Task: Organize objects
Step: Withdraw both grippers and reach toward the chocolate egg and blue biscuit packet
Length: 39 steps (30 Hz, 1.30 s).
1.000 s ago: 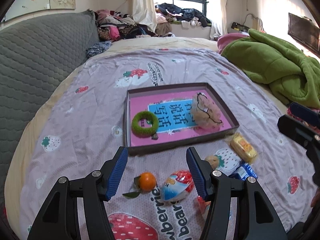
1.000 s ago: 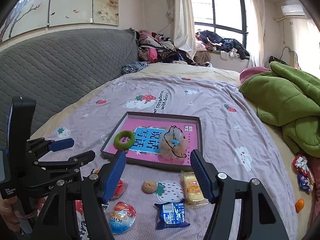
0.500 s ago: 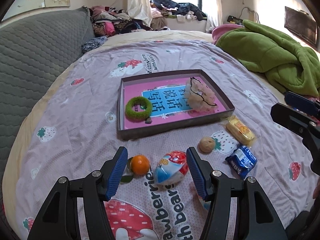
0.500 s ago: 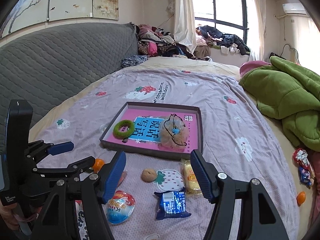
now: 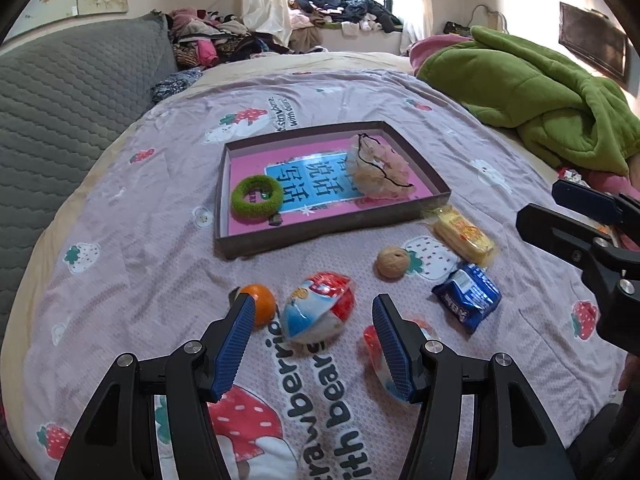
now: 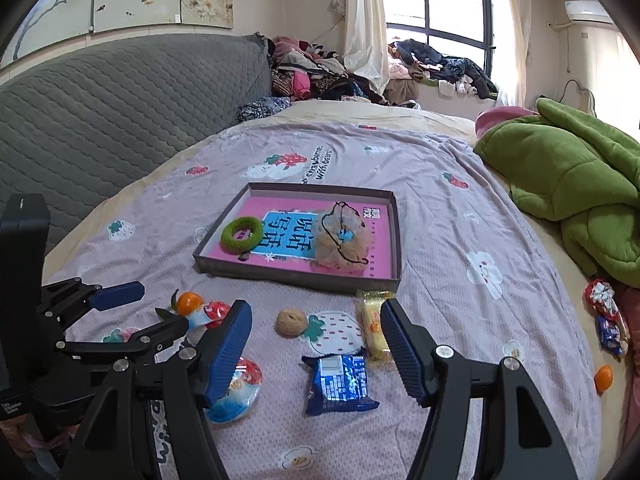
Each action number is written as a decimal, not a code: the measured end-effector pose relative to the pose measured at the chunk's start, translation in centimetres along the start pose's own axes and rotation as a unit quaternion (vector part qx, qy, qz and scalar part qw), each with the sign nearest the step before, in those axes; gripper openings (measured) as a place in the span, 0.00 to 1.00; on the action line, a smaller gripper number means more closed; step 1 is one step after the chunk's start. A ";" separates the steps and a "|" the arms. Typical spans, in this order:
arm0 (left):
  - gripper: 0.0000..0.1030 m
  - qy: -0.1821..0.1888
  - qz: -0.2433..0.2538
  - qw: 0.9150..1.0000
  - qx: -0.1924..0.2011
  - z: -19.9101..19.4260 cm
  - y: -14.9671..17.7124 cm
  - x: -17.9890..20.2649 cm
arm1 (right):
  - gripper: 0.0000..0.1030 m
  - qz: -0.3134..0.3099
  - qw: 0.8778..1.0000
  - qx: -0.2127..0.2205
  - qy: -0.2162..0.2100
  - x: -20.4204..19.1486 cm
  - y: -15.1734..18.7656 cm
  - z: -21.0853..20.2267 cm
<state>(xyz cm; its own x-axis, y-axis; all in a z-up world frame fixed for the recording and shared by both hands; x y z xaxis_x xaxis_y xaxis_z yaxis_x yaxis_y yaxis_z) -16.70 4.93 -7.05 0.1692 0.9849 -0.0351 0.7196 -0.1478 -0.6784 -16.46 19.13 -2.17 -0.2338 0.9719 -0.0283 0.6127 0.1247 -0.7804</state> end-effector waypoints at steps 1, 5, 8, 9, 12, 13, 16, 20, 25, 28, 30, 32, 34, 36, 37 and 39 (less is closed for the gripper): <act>0.61 0.002 0.002 1.000 -0.001 0.0 0.2 0.2 | 0.65 0.000 1.000 0.000 0.000 0.0 0.1 0.0; 0.61 0.003 0.001 1.000 -0.005 0.0 0.6 0.4 | 0.65 -0.004 1.000 -0.003 0.002 0.2 0.6 0.1; 0.61 0.003 -0.005 1.000 -0.006 0.0 0.9 0.5 | 0.65 -0.006 1.000 -0.004 0.002 0.2 1.0 0.3; 0.61 0.003 -0.007 1.000 -0.006 0.1 1.0 0.5 | 0.65 -0.008 1.000 -0.007 0.003 0.3 1.1 0.4; 0.61 0.007 -0.010 1.000 -0.011 0.2 1.2 0.6 | 0.65 -0.007 1.000 -0.009 0.001 0.4 1.6 0.6; 0.61 0.007 -0.010 1.000 -0.013 0.3 1.3 0.6 | 0.65 -0.008 1.000 -0.013 0.002 0.5 1.8 0.8; 0.61 0.011 -0.008 1.000 -0.018 0.5 1.6 0.9 | 0.65 -0.007 1.000 -0.014 0.001 0.7 2.1 1.0; 0.61 0.015 -0.007 1.000 -0.022 0.6 1.8 1.1 | 0.65 -0.007 1.000 -0.024 0.002 0.9 2.8 1.5; 0.61 0.022 -0.004 0.999 -0.026 0.6 2.0 1.6 | 0.65 -0.007 1.000 -0.030 0.003 1.1 3.3 1.9; 0.61 0.024 -0.002 0.999 -0.029 0.7 2.2 1.8 | 0.65 -0.007 0.999 -0.035 0.002 1.2 3.6 2.1; 0.61 0.026 -0.002 0.999 -0.031 0.8 2.3 2.0 | 0.65 -0.009 0.999 -0.039 0.001 1.1 3.8 2.3; 0.61 0.026 0.000 0.999 -0.034 0.9 2.5 2.0 | 0.65 -0.011 0.999 -0.043 0.001 1.1 4.0 2.5; 0.61 0.028 0.001 0.999 -0.035 1.0 2.6 2.2 | 0.65 -0.011 0.999 -0.046 0.001 1.2 4.3 2.8; 0.61 0.029 0.002 0.999 -0.037 1.1 2.7 2.3 | 0.65 -0.010 0.999 -0.050 0.002 1.2 4.4 3.1; 0.61 0.030 0.003 0.999 -0.038 1.2 2.7 2.3 | 0.65 -0.010 0.999 -0.051 0.002 1.3 4.5 3.2; 0.61 0.032 0.003 0.999 -0.043 1.3 2.9 2.5 | 0.65 -0.010 0.998 -0.056 0.002 1.3 4.8 3.4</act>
<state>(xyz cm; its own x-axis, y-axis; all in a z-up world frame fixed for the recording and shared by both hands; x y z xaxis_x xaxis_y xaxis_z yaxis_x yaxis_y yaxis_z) -15.08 7.05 -10.10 0.2138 0.9768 0.0095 0.7729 -0.1632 -0.6132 -16.44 20.32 -8.06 -0.2431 0.9699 -0.0110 0.6894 0.1648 -0.7054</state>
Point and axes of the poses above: each gripper's, at about its wrist camera, not at the fingertips, and z roughly the way its jaws point, x to its right, y to its underside, the point moved 9 cm from there along z, roughly the way its jaws point, and after that the axes turned 2 degrees about x, right-handed, at the moved point
